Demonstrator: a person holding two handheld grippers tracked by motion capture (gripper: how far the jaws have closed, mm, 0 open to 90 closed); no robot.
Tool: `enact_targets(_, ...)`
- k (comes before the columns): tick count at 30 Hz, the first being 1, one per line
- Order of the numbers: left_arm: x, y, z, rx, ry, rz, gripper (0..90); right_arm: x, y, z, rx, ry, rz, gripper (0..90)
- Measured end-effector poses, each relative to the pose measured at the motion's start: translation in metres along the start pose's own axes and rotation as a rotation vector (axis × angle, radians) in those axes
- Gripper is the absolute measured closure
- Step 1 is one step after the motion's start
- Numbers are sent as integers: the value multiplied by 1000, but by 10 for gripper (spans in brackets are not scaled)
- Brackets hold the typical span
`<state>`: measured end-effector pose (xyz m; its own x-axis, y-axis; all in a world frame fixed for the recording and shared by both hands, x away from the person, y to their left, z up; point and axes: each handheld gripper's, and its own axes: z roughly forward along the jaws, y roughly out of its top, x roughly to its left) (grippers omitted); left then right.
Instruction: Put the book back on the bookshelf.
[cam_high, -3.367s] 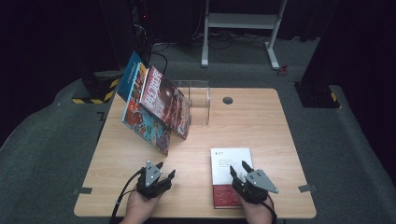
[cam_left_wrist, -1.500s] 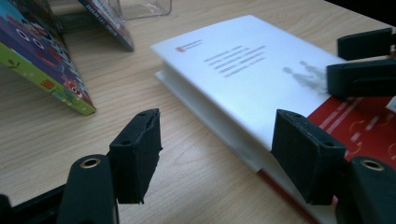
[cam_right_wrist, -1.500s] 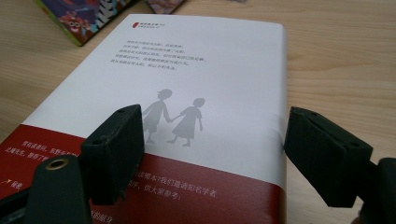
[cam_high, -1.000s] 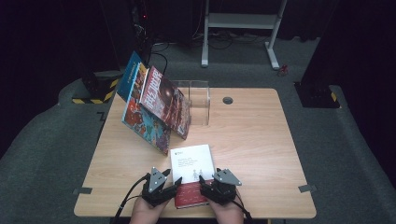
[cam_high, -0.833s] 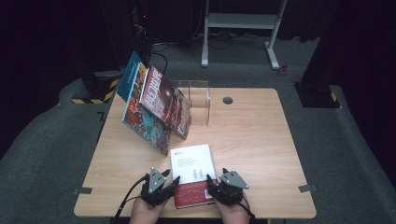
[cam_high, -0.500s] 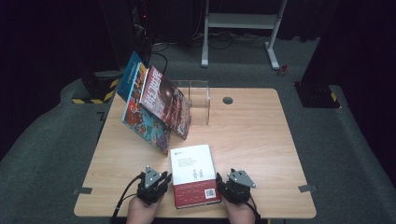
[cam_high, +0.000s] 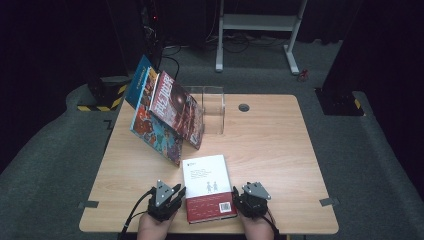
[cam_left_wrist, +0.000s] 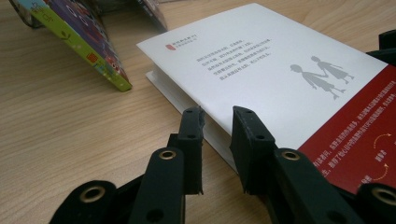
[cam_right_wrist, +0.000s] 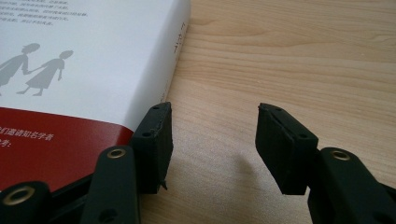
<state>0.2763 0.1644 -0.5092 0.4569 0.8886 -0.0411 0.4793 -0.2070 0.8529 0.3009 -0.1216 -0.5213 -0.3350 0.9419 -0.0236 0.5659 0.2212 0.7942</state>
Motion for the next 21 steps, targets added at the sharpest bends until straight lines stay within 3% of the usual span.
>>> enact_targets(4, -4, 2, -5, -41, -5, -2, 670, 0, 1, 2, 19, -5, 3, 472)
enact_targets(10, -8, 1, 1, -19, 0, 35, 672, -1, 1, 3, 30, 0, 0, 492)
enact_targets(14, -13, 0, 1, -19, 8, 95, 746, -1, 2, 4, 48, 22, 4, 539)
enact_targets(17, -19, -3, 1, -39, 22, 110, 811, -1, 2, 4, 59, 51, 2, 612)
enact_targets(21, -20, -4, 1, -47, 33, 105, 855, 2, 1, 2, 34, 76, -19, 685)
